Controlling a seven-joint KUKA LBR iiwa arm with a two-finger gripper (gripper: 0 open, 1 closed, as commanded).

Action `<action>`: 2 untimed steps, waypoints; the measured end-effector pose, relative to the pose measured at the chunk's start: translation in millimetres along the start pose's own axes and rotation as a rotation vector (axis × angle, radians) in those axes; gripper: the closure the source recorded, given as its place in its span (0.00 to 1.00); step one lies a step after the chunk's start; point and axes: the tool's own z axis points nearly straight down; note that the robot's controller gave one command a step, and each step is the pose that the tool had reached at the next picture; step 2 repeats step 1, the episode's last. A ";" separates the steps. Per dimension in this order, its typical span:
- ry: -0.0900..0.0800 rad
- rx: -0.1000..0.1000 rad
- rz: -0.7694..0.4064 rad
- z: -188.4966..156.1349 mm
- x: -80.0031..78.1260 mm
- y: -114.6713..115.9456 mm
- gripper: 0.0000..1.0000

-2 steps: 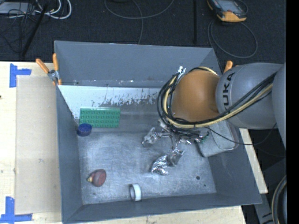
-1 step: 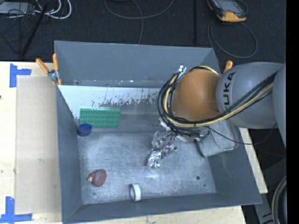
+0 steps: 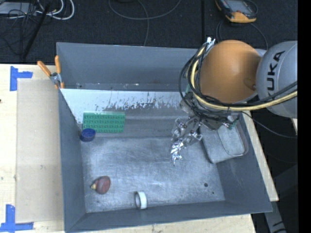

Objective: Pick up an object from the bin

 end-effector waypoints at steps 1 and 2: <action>0.005 0.000 -0.057 -58.9 74.6 -13.2 1.00; 0.005 0.000 -0.057 -58.9 74.6 -13.2 1.00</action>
Offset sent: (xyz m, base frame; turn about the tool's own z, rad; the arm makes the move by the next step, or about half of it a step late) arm -0.0411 -0.0592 0.0548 -0.0654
